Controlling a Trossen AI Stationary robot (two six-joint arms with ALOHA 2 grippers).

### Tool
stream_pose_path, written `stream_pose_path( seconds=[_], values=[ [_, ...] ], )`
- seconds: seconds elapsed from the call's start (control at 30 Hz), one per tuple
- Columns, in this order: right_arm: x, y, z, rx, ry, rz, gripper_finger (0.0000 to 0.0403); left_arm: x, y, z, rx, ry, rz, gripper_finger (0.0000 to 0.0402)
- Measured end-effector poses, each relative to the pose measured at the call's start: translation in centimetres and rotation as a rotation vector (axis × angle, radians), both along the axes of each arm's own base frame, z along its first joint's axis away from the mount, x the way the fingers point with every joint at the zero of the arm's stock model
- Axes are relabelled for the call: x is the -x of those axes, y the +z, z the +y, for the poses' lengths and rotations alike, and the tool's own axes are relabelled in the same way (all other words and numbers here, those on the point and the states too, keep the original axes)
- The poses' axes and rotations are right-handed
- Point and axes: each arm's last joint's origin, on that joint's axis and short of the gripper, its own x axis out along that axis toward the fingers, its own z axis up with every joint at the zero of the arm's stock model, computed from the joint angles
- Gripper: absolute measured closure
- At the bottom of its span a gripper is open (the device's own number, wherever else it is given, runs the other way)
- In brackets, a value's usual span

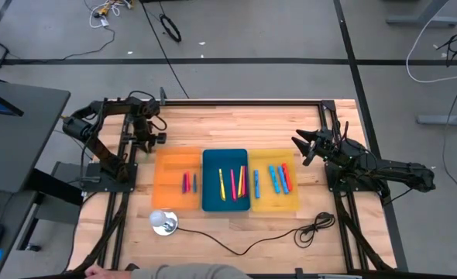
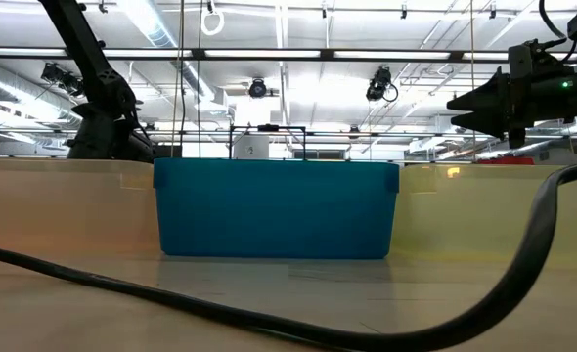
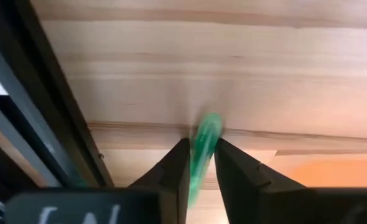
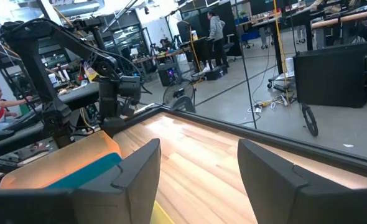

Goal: Pick & Place Markers
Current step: Put the small green pen into the orange bin

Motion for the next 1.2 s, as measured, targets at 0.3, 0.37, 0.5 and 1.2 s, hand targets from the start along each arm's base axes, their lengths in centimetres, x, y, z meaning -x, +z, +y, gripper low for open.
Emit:
stream_pose_path(
  seconds=[0.3,0.37,0.5,1.2],
  values=[
    [0.0,0.0,0.0,0.0,0.0,0.0,0.0188,0.0,0.0,0.0,0.002,-0.005,-0.004,0.0364],
    [0.0,0.0,0.0,0.0,0.0,0.0,0.0188,0.0,0.1,0.0,0.005,0.004,-0.002,0.0364],
    [0.0,0.0,0.0,0.0,0.0,0.0,0.0188,-0.2,0.7,0.2,0.032,0.02,0.004,0.0365],
    [0.0,0.0,0.0,0.0,0.0,0.0,0.0188,-0.9,7.6,1.1,0.007,-0.007,0.036,0.0366]
  ],
)
